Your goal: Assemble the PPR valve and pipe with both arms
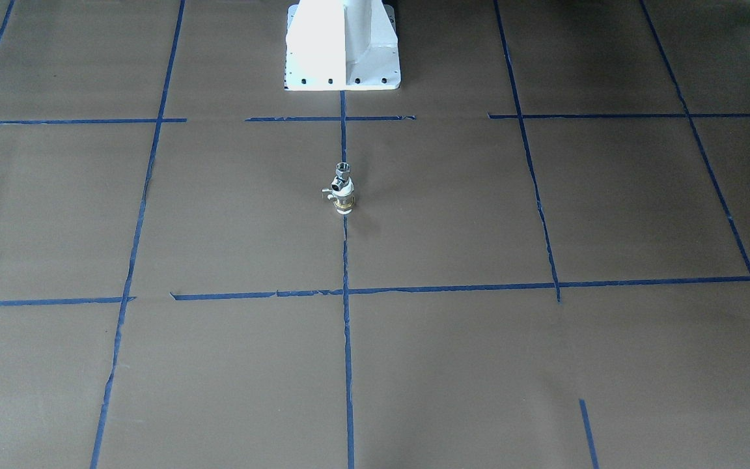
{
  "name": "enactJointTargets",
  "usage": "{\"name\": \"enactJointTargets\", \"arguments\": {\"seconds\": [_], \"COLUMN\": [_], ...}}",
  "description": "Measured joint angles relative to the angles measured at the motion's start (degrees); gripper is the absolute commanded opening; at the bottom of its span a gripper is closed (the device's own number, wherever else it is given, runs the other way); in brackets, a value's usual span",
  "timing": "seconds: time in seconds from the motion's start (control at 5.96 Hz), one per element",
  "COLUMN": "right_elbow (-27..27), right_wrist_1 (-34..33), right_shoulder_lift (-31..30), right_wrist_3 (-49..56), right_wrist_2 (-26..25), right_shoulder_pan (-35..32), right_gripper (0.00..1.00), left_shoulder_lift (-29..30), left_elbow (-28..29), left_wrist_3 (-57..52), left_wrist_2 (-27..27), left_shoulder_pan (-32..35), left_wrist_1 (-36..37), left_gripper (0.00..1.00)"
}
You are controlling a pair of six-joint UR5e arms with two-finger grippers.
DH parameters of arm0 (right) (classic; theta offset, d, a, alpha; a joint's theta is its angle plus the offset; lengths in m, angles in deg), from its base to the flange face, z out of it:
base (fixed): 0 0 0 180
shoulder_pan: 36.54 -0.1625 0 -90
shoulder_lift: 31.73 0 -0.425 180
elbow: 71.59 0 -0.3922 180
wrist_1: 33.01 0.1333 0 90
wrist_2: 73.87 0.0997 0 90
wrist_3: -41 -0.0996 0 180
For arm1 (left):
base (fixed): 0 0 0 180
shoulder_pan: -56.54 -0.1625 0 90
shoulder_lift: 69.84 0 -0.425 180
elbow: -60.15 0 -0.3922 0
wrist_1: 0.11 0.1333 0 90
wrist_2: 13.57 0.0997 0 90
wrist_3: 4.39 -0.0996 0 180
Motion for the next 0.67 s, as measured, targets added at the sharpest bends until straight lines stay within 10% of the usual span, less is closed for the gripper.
{"name": "enactJointTargets", "arguments": {"seconds": [0.67], "right_elbow": [-0.7], "right_wrist_1": [1.5], "right_shoulder_lift": [0.0], "right_wrist_3": [-0.7], "right_wrist_2": [2.6], "right_shoulder_pan": [1.6], "right_gripper": [1.00], "left_shoulder_lift": [-1.3], "left_elbow": [2.1], "left_wrist_3": [0.0], "left_wrist_2": [-3.8], "left_shoulder_pan": [-0.1], "left_wrist_1": [-1.9], "left_gripper": [1.00]}}
